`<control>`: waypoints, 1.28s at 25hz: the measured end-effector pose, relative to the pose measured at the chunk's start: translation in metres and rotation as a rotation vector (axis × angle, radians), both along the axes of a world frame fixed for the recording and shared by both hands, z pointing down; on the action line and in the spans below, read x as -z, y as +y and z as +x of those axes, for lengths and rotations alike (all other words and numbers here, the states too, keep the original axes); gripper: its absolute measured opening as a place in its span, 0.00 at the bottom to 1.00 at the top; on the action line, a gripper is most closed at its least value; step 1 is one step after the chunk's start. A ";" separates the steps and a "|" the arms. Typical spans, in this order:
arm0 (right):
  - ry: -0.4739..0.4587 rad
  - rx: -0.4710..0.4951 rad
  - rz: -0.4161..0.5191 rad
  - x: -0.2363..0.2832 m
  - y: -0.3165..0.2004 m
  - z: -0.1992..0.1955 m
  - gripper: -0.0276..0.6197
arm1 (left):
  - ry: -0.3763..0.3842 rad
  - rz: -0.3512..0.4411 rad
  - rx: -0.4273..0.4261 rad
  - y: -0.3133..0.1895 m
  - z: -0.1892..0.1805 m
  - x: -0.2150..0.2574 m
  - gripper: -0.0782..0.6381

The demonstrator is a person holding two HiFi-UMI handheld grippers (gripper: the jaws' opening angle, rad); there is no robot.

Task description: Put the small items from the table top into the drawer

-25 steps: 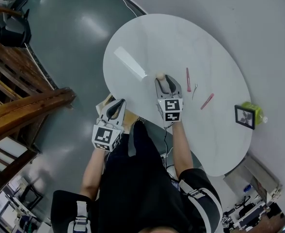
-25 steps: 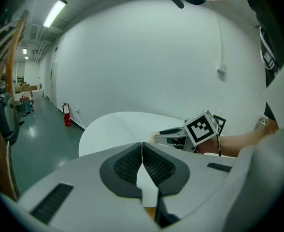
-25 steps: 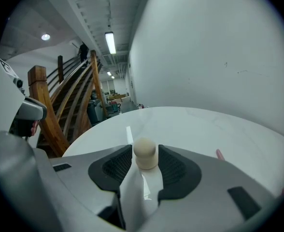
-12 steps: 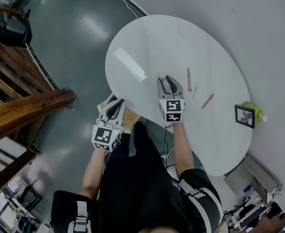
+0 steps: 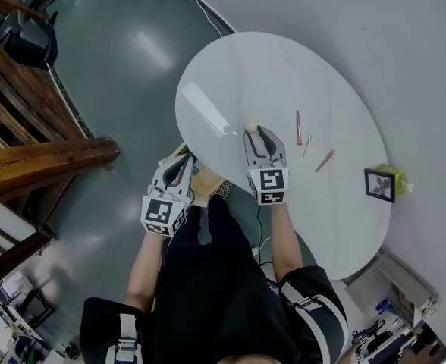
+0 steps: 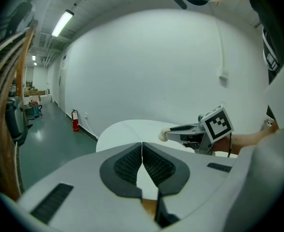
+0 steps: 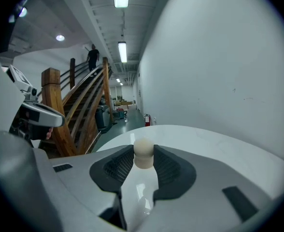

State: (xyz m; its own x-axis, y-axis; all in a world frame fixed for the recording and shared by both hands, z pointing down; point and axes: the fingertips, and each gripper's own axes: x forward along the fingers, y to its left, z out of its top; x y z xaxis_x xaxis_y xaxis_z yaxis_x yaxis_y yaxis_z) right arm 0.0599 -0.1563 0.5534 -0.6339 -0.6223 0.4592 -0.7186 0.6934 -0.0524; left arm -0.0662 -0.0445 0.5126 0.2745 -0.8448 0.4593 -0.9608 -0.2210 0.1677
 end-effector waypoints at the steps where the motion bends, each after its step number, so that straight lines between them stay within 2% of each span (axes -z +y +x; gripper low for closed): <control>1: -0.006 0.012 0.009 0.006 0.006 -0.004 0.27 | -0.002 0.002 0.007 0.004 -0.002 0.002 0.14; 9: -0.067 0.105 0.050 0.051 0.058 -0.051 0.27 | -0.027 0.037 0.046 0.038 -0.034 0.026 0.14; 20: -0.107 0.234 0.068 0.077 0.134 -0.118 0.27 | -0.031 0.067 0.114 0.096 -0.079 0.042 0.14; 26: -0.086 0.300 0.051 0.065 0.169 -0.145 0.27 | -0.022 0.060 0.156 0.129 -0.101 0.033 0.14; 32: -0.048 0.344 0.005 0.027 0.188 -0.166 0.27 | -0.014 0.033 0.186 0.148 -0.120 0.007 0.14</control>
State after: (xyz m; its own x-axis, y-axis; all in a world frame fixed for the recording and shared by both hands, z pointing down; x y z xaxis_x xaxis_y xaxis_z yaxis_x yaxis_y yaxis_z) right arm -0.1065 0.0321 0.5261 -0.8275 -0.3708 0.4216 -0.4400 0.8947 -0.0767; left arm -0.1864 0.1040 0.5054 0.1059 -0.8952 0.4330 -0.9878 -0.0446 0.1493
